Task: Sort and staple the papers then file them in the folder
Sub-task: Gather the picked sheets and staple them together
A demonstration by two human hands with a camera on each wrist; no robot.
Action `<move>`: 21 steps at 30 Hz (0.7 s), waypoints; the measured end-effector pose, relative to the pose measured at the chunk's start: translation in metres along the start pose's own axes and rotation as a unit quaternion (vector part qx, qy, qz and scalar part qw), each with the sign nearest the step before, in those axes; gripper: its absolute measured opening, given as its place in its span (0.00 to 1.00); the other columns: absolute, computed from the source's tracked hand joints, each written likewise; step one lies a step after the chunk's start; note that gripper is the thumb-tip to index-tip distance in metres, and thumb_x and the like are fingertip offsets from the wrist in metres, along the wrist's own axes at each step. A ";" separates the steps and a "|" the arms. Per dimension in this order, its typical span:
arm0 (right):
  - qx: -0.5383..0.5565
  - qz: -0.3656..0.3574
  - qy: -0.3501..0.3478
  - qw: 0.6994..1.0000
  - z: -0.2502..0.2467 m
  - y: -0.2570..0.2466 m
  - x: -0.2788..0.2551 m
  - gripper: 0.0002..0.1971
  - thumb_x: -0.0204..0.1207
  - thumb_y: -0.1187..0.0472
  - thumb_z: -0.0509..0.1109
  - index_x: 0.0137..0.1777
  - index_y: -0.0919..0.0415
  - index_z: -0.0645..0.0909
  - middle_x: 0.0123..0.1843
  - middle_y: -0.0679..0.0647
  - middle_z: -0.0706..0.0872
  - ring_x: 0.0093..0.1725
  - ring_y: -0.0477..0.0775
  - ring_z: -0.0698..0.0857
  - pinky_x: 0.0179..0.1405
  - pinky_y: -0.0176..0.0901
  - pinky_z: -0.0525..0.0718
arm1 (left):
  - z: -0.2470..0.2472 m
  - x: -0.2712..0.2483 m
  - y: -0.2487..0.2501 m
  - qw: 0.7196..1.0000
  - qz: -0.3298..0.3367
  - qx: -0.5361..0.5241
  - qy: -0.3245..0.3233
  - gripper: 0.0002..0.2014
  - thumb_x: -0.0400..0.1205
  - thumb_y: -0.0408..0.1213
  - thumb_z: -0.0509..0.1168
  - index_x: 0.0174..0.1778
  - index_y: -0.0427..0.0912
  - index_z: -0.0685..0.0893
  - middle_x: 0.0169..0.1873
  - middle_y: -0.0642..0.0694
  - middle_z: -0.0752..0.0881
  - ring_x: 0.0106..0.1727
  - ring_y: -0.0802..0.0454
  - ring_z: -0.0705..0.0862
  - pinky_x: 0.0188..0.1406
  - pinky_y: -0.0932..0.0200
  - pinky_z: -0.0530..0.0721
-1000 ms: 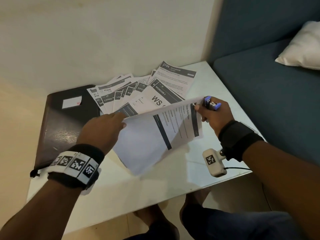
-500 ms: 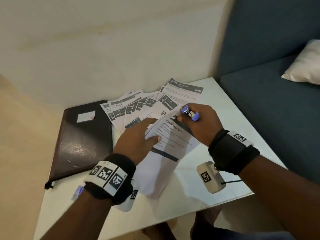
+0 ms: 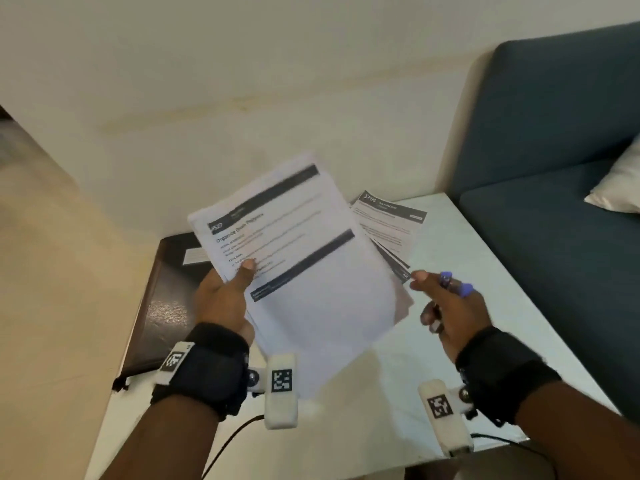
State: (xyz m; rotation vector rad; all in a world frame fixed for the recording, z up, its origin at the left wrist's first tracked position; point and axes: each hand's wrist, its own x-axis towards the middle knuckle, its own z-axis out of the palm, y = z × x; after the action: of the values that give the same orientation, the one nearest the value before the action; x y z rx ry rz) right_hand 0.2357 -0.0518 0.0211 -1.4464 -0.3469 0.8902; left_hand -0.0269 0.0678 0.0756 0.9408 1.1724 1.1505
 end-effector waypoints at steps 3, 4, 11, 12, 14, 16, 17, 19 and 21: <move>0.034 0.077 -0.069 0.994 0.021 0.018 -0.011 0.35 0.50 0.34 0.84 0.49 0.60 0.87 0.43 0.49 0.89 0.20 0.49 0.68 0.27 0.43 0.61 | 0.003 -0.001 0.002 0.996 -0.043 -0.076 0.014 0.16 0.84 0.34 0.68 0.68 0.43 0.82 0.56 0.43 0.90 0.54 0.44 0.90 0.36 0.55 0.90; 0.045 0.087 -0.095 0.991 0.028 0.019 -0.015 0.38 0.47 0.32 0.83 0.50 0.60 0.86 0.42 0.44 0.90 0.20 0.49 0.66 0.29 0.44 0.60 | 0.004 -0.001 0.002 0.994 -0.053 -0.091 0.019 0.16 0.84 0.35 0.68 0.68 0.43 0.82 0.55 0.43 0.91 0.54 0.43 0.90 0.37 0.53 0.91; 0.068 0.052 -0.090 0.992 0.048 0.012 -0.015 0.15 0.62 0.60 0.84 0.45 0.66 0.85 0.31 0.61 0.78 0.17 0.52 0.62 0.21 0.40 0.59 | 0.001 0.002 -0.022 0.980 -0.095 -0.175 0.012 0.19 0.83 0.34 0.68 0.70 0.49 0.81 0.59 0.41 0.89 0.59 0.39 0.89 0.57 0.34 0.87; 0.047 0.038 -0.074 0.995 0.045 0.010 -0.012 0.14 0.65 0.63 0.83 0.47 0.66 0.85 0.32 0.63 0.77 0.18 0.52 0.63 0.19 0.38 0.60 | -0.002 0.002 -0.025 0.978 -0.094 -0.184 -0.002 0.19 0.83 0.31 0.67 0.71 0.47 0.81 0.60 0.41 0.89 0.60 0.40 0.89 0.57 0.36 0.87; 0.006 0.008 -0.057 0.998 0.036 0.003 -0.005 0.12 0.69 0.68 0.80 0.51 0.66 0.84 0.31 0.63 0.79 0.17 0.52 0.66 0.17 0.35 0.62 | -0.011 0.002 -0.031 0.979 -0.086 -0.182 -0.023 0.21 0.83 0.24 0.63 0.71 0.45 0.80 0.61 0.41 0.89 0.61 0.41 0.88 0.55 0.39 0.89; -0.025 -0.022 -0.055 0.998 0.023 -0.005 -0.001 0.11 0.72 0.73 0.77 0.53 0.67 0.83 0.28 0.55 0.82 0.15 0.45 0.70 0.15 0.33 0.65 | -0.021 0.006 -0.036 0.983 -0.083 -0.157 -0.037 0.21 0.83 0.23 0.61 0.70 0.43 0.80 0.61 0.40 0.88 0.62 0.40 0.87 0.55 0.41 0.88; -0.040 -0.032 -0.062 0.997 0.015 -0.007 0.003 0.11 0.72 0.74 0.76 0.53 0.68 0.83 0.27 0.51 0.82 0.15 0.42 0.72 0.14 0.32 0.67 | -0.027 0.008 -0.039 0.984 -0.085 -0.149 -0.047 0.20 0.83 0.23 0.61 0.70 0.42 0.80 0.61 0.39 0.88 0.63 0.40 0.87 0.55 0.42 0.89; -0.079 -0.049 -0.082 0.992 0.000 -0.012 0.010 0.10 0.73 0.76 0.75 0.52 0.68 0.82 0.26 0.45 0.82 0.16 0.38 0.75 0.15 0.29 0.70 | -0.036 0.011 -0.047 0.981 -0.108 -0.134 -0.089 0.20 0.82 0.29 0.64 0.71 0.39 0.78 0.62 0.36 0.87 0.64 0.37 0.86 0.55 0.44 0.89; -0.151 -0.077 -0.110 0.979 -0.018 -0.016 0.023 0.10 0.72 0.75 0.77 0.48 0.62 0.83 0.26 0.42 0.84 0.20 0.37 0.78 0.18 0.26 0.73 | -0.040 0.013 -0.053 0.975 -0.142 -0.080 -0.151 0.28 0.75 0.42 0.75 0.71 0.38 0.79 0.63 0.33 0.86 0.64 0.35 0.86 0.55 0.43 0.90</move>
State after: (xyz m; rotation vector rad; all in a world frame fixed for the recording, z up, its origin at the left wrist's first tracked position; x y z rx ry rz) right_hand 0.2678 -0.0467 0.0270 -1.5752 -0.7778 0.8988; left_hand -0.0573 0.0691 0.0147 0.7638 0.9182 0.8240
